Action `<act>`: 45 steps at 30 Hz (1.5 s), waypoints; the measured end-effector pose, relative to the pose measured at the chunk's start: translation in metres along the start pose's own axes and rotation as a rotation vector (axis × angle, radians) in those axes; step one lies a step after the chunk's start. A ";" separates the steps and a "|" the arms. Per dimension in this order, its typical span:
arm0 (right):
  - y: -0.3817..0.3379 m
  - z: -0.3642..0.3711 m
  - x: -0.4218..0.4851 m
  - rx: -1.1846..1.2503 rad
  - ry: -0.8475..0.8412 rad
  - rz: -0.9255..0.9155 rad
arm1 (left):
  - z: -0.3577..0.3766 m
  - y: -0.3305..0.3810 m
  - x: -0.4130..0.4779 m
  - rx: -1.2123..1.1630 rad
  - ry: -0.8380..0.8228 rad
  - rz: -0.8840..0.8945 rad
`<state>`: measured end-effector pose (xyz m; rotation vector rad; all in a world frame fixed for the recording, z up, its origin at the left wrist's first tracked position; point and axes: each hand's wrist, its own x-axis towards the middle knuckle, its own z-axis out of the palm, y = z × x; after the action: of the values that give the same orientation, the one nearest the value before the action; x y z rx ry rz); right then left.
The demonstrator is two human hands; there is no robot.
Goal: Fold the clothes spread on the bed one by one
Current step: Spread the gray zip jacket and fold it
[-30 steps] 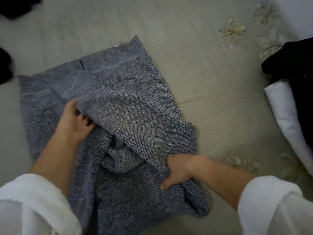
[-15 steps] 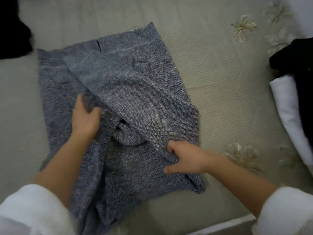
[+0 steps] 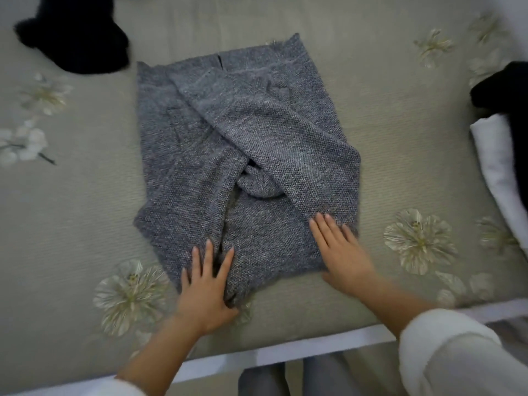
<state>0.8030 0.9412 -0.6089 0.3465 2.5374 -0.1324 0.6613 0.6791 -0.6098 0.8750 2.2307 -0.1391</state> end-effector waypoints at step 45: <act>0.051 -0.250 0.058 0.167 0.022 0.013 | -0.244 -0.022 0.021 -0.138 -0.016 0.026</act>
<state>0.6384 1.0450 -0.4339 0.4311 2.5518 -0.3388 0.4927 0.7563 -0.4482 0.8246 2.1851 0.0194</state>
